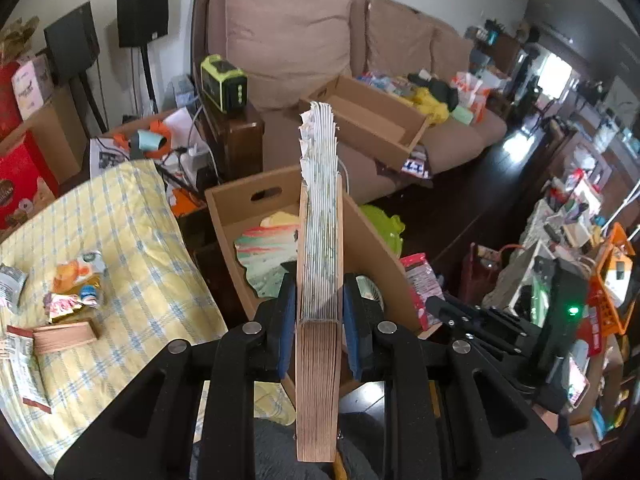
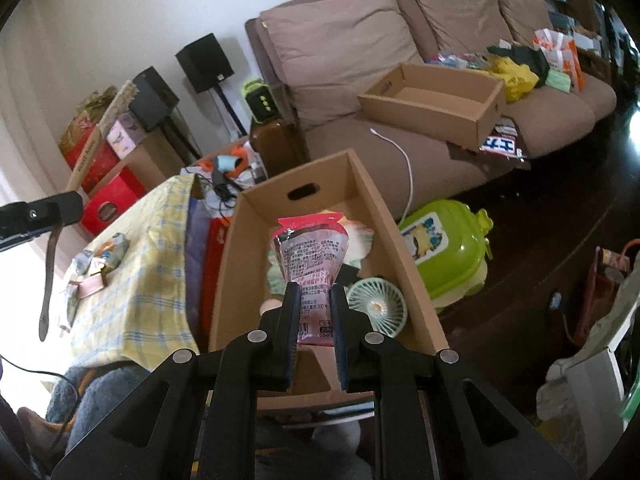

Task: Organize objects
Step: 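Carry the wooden fan and red packet in both grippers over the cardboard box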

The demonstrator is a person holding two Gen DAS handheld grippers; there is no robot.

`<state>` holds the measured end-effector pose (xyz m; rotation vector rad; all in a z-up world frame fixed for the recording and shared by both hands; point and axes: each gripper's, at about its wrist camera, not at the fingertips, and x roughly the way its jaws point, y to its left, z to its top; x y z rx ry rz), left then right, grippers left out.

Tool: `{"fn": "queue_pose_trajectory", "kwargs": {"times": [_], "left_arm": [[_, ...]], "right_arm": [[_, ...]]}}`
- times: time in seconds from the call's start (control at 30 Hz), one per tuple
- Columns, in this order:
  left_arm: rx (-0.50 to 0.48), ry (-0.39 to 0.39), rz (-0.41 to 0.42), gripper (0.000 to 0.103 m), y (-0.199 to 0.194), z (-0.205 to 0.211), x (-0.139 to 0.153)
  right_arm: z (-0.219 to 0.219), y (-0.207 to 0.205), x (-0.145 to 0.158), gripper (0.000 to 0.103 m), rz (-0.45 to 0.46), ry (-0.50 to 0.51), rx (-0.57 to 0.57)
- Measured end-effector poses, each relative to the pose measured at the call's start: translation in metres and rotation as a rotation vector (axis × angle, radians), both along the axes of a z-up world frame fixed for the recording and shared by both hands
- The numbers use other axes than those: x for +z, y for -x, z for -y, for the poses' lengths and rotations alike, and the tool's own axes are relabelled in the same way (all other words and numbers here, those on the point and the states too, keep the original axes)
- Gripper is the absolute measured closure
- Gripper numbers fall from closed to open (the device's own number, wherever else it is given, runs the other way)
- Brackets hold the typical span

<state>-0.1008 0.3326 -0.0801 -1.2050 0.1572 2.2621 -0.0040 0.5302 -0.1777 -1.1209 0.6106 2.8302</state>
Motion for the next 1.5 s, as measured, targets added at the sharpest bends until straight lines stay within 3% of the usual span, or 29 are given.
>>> {"fn": "queue_pose_trajectory", "kwargs": {"times": [0.23, 0.43, 0.93, 1.13, 1.5], "left_arm": [[0.029, 0.022, 0.033, 0.083, 0.01, -0.005, -0.027], [0.027, -0.028, 0.061, 0.083, 0.012, -0.013, -0.043], [-0.008, 0.035, 0.107, 0.083, 0.007, -0.032, -0.076], [0.008, -0.079, 0.141, 0.083, 0.006, -0.029, -0.08], [0.053, -0.072, 0.184, 0.083, 0.014, -0.03, -0.101]], "right_arm": [[-0.001, 0.002, -0.013, 0.089, 0.027, 0.012, 0.003], [-0.001, 0.004, -0.023, 0.089, 0.048, 0.018, 0.007], [-0.003, 0.005, -0.033, 0.089, 0.076, 0.013, -0.007], [-0.002, 0.006, -0.035, 0.089, 0.084, 0.018, -0.005], [-0.001, 0.007, -0.042, 0.088, 0.106, 0.025, 0.002]]}}
